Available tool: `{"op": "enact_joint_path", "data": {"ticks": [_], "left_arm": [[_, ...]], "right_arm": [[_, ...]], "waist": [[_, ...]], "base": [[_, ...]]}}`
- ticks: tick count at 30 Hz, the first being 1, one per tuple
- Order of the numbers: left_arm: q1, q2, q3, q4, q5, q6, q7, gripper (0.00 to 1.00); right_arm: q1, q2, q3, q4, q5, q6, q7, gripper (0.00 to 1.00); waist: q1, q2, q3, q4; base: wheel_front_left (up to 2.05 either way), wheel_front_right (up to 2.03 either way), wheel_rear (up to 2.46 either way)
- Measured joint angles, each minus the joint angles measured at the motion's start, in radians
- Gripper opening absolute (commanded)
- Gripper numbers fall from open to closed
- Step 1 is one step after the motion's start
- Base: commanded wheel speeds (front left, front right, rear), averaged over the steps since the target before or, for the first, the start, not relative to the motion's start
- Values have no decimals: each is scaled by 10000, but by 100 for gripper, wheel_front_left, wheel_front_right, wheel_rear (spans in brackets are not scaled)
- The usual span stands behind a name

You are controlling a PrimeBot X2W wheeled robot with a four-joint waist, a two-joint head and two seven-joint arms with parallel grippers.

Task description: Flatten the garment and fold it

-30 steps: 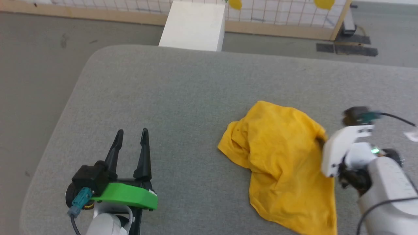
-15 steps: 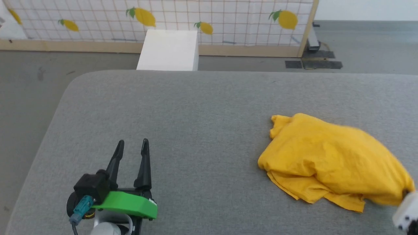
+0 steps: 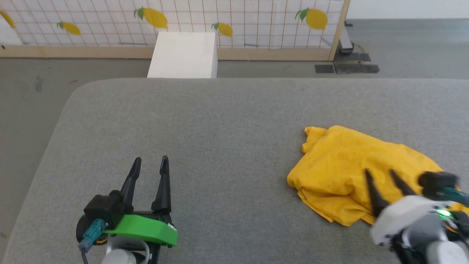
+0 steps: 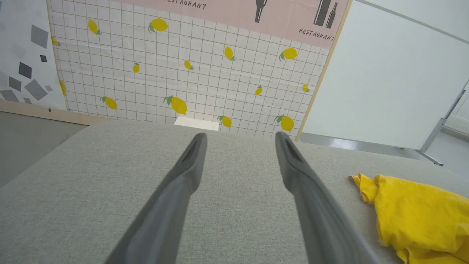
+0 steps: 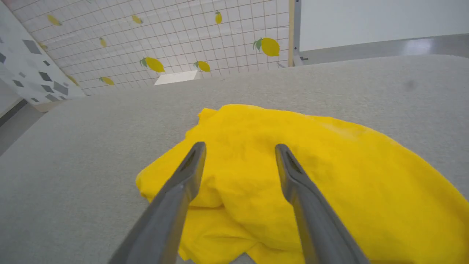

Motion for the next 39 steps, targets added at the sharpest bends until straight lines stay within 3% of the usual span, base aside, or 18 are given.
{"op": "enact_joint_path", "data": {"ticks": [4, 10, 17, 18, 19, 21, 26, 29, 35, 39], "left_arm": [[-96, 0, -58, -13, -4, -2, 0, 100], [-355, -2, -224, -4, -44, -2, 0, 100], [-401, -2, -247, 0, -96, 4, 0, 100], [-401, -2, -244, 2, -96, 4, 0, 100], [-402, -2, -251, 8, -98, 4, 0, 100], [-416, -2, -311, 31, -98, 4, 0, 100], [-417, -2, -341, 111, -109, 4, 2, 100], [-408, -2, -334, 184, -105, 4, 0, 100], [-388, -2, -280, 240, -86, 4, 0, 100], [-373, -2, -270, 261, -79, -2, 0, 100]], "right_arm": [[-497, 6, 909, 347, -961, 2, 1139, 100], [-1128, -88, 1275, 1294, -3131, 2, 3317, 100], [-1635, -336, 974, 1574, -3875, 2, 3680, 100], [-1679, -334, 920, 1735, -3871, 2, 3753, 96], [-1710, -334, 865, 1921, -3850, 2, 3812, 46], [-1857, -355, 917, 2265, -3651, 2, 3693, 0], [-1892, -201, 1360, 2096, -2441, 0, 3260, 0], [-1500, -128, 2303, 1375, -1087, 0, 3427, 0], [330, -19, 4353, -368, 738, 0, 5177, 0], [1394, -155, 4878, -1118, 1057, 0, 6136, 0]], "waist": [[0, 0, 262, 117], [0, 0, 584, 454], [0, 0, 816, 712], [0, 0, 833, 709], [0, 0, 850, 701], [0, 0, 879, 691], [0, 0, 772, 664], [0, 0, 622, 629], [0, 0, 363, 513], [0, 0, 292, 380]], "base": [[0, 0, 0], [0, 0, 0], [0, 0, 0], [0, 0, 0], [0, 0, 0], [0, 0, 0], [0, 0, 0], [0, 0, 0], [0, 0, 0], [0, 0, 0]]}}
